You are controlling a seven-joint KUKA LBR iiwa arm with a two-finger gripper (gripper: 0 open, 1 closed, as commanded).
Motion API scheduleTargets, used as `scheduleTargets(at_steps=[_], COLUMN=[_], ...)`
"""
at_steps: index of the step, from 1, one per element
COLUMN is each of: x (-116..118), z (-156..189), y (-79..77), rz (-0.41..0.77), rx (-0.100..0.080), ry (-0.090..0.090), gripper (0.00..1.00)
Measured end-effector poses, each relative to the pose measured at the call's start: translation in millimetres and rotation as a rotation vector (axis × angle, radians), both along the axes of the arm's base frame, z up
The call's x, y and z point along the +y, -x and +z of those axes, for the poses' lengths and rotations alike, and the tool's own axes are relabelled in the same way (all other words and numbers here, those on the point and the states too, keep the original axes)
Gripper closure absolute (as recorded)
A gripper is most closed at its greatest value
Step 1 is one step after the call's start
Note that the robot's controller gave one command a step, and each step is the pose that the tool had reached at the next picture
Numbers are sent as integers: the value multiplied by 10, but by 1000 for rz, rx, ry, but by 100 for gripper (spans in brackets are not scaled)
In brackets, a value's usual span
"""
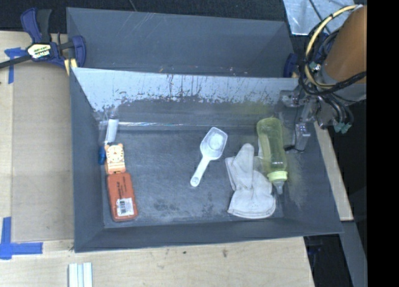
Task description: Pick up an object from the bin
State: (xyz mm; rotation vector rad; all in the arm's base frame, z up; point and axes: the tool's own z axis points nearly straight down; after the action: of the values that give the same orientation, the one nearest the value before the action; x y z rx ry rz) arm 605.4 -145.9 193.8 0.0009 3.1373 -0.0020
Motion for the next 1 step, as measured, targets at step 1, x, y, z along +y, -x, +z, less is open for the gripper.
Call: scheduleTargets(at_steps=[1], x=[37], z=[-593], y=[-54], rz=[103], rx=[-3], ry=[1], gripper=[0])
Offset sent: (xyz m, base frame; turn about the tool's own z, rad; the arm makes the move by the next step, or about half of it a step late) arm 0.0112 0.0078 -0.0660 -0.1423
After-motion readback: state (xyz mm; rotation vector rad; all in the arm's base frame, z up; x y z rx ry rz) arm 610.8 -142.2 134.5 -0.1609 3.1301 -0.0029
